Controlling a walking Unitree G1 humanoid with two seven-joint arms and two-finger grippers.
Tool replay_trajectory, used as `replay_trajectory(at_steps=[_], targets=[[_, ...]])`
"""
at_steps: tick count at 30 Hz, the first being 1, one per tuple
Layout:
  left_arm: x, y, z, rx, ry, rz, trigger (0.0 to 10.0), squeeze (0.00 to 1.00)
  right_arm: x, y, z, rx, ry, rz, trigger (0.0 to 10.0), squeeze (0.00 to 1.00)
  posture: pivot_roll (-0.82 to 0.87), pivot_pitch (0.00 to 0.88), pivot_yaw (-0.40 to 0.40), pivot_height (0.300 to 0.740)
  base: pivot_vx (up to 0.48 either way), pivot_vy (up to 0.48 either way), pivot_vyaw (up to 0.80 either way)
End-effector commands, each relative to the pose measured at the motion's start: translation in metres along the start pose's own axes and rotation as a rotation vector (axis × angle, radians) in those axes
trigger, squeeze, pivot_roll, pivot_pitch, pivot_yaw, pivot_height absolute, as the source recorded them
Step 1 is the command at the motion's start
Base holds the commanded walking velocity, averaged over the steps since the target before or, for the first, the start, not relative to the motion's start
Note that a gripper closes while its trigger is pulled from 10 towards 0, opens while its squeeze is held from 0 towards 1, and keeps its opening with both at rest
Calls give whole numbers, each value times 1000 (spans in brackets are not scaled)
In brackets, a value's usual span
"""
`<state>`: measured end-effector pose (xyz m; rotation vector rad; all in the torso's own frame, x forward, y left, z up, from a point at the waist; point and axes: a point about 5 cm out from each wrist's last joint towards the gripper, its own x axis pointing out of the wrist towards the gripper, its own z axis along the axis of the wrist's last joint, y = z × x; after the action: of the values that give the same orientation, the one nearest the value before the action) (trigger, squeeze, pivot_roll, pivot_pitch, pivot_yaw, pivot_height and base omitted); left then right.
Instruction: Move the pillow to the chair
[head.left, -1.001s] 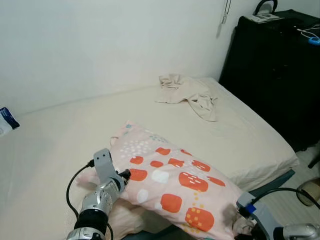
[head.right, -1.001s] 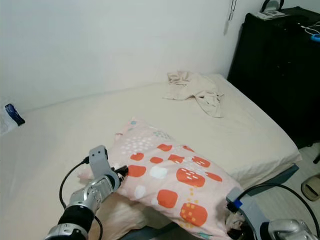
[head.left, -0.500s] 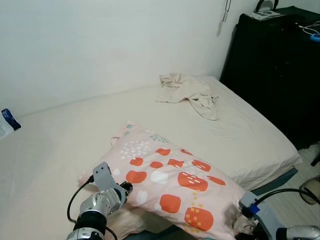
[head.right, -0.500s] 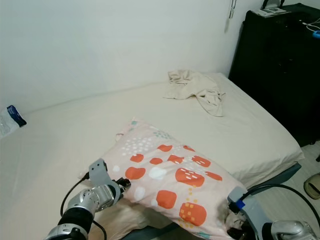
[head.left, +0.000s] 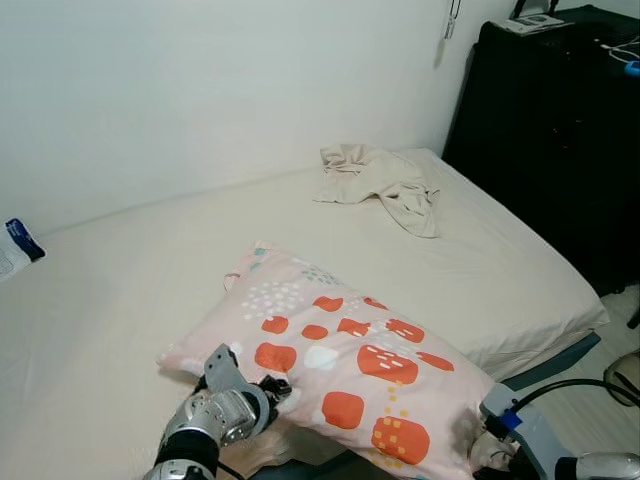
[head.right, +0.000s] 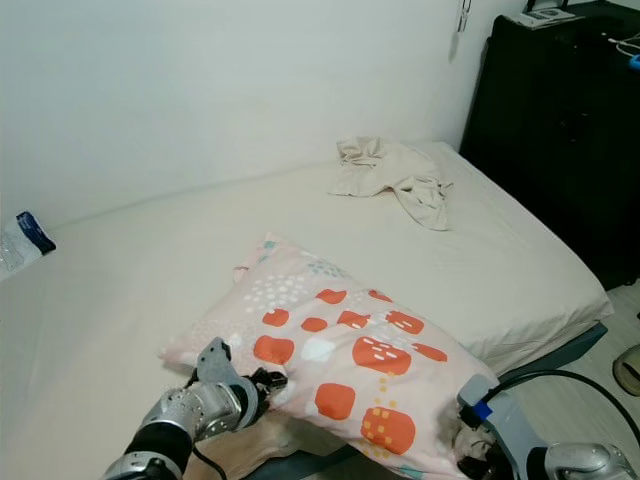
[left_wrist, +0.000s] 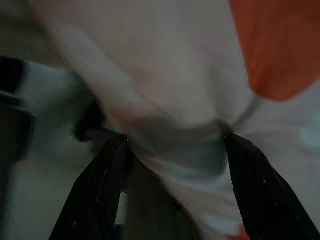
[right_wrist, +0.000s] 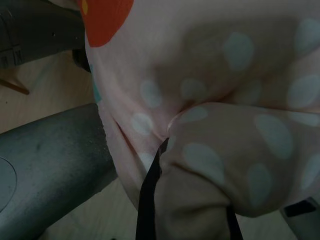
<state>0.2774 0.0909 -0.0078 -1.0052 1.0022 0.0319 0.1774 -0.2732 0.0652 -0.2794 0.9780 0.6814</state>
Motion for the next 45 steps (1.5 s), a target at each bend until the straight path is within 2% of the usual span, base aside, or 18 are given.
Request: replay_trajectory(at_steps=[1,7,8,22,28,29,30,32,34,35,36,37,38,39,42,44,45], targets=[[3,3,-14,-43,49,-34,10000,0,-4,0,4,-23,-9,-14,10000,0,-85,146,85,740,0,0,0],[5,-2,-20,-51,61,-96,10000,0,-6,-1,5,-30,-14,-25,10000,0,-91,147,81,740,0,0,0],[6,-4,-21,-54,58,-112,0,0,-6,-1,5,-31,-14,-27,10000,0,-92,147,83,740,0,0,0],[7,-21,-15,-67,-24,-239,0,0,-8,-5,12,-58,-26,-59,10000,0,-94,145,80,740,0,0,0],[3,-36,-6,-83,-71,-324,0,0,-6,-18,26,-84,-105,-162,10000,0,-96,138,78,740,0,0,0],[-1,-51,2,-81,-108,-402,0,0,-6,-32,45,-66,-223,-273,10000,0,-97,132,76,740,0,0,0],[-4,-60,6,-81,-123,-438,0,0,-7,-38,55,-70,-278,-322,10000,0,-96,128,74,740,0,0,0],[-9,-73,13,-78,-147,-496,0,0,-8,-46,70,-41,-369,-396,10000,0,-96,122,71,740,0,0,0],[-11,-79,15,-76,-157,-519,0,0,-8,-49,76,-17,-406,-424,10000,0,-96,122,71,740,0,0,0],[-16,-90,20,-62,-174,-562,0,0,-10,-53,87,-1,-475,-472,10000,0,-93,116,68,740,0,0,0],[-16,-90,20,-62,-174,-562,0,0,-10,-53,87,-1,-475,-472,10000,0,-93,116,68,740,0,0,0],[-22,-103,25,-56,-196,-614,0,0,-12,-56,101,34,-566,-497,10000,0,-93,106,65,740,0,0,0],[-22,-103,25,-56,-196,-614,0,0,-12,-56,101,34,-566,-497,10000,0,-93,106,65,740,0,0,0],[-31,-118,31,-32,-224,-672,0,0,-14,-56,117,67,-669,-517,10000,0,-91,100,63,740,0,0,0],[-31,-118,31,-32,-224,-672,0,0,-14,-56,117,67,-669,-517,10000,0,-91,100,63,740,0,0,0],[-50,-147,44,-16,-281,-786,0,0,-19,-52,147,143,-875,-488,10000,0,-90,75,56,740,0,0,0],[-59,-158,49,8,-315,-824,0,0,-20,-49,159,144,-930,-475,10000,0,-92,69,51,740,0,0,788]])
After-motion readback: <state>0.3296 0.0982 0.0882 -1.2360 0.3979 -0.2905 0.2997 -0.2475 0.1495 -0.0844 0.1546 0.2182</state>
